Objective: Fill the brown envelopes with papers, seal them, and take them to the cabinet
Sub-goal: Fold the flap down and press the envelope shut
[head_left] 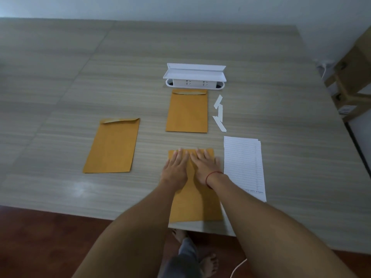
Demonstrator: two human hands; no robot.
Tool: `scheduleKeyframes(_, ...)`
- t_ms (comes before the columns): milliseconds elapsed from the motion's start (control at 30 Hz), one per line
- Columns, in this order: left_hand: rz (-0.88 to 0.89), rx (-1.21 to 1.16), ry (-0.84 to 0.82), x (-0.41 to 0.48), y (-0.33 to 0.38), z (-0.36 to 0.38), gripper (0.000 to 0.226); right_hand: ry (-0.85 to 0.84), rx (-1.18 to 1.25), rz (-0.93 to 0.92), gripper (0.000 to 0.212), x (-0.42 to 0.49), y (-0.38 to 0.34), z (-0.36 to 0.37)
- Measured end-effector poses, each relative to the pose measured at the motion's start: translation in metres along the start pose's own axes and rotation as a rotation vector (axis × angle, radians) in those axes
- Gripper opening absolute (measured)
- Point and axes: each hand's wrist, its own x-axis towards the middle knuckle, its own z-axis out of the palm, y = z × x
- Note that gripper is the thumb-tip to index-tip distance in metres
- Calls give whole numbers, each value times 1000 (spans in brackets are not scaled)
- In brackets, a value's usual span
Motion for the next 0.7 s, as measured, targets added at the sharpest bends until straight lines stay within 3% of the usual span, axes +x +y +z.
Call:
scheduleKeyframes(267,-21,37,19,2,-17,-4,54,-8,-84,164,63,-1,7,2)
scheduleKeyframes(433,-151,69,-102,-9,-31,-22,64,-96,-126,275,60,-11,22,-9)
scheduleKeyframes(567,-341,-149,-112,-11,-22,-43,65,13,52,285,60,-19,19,-16)
scheduleKeyframes(633,-371,-175,-50,-14,-15,-50,58,141,162,303,49,-18,13,-17)
scheduleKeyframes(700,-427,-224,-35,-16,-8,-53,69,181,365,388,39,-17,7,-18)
